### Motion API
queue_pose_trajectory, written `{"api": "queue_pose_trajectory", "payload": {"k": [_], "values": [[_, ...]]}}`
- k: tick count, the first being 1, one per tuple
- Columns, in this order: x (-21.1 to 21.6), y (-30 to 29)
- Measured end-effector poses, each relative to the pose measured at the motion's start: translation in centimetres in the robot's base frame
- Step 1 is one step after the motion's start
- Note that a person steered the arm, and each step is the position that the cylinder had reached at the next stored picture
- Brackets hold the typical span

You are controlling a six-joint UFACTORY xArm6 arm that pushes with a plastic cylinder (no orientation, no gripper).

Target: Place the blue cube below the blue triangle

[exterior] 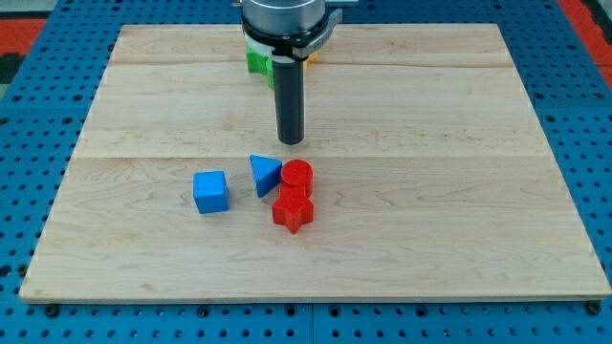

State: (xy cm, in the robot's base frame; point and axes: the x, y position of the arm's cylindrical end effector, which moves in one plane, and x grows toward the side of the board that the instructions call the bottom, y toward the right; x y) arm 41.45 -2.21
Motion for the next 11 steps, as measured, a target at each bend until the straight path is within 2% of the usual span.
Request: {"api": "queue_pose_trajectory", "payload": {"k": [2, 4, 5, 6, 7, 8, 9, 10, 11], "values": [[-0.4, -2.2], [-2.0, -12.8], [1.4, -15.0], [7.7, -10.6], [8.3, -8.2], [9.7, -13.4], [11.3, -8.9], [9.7, -6.1], [9.7, -10.8]]}}
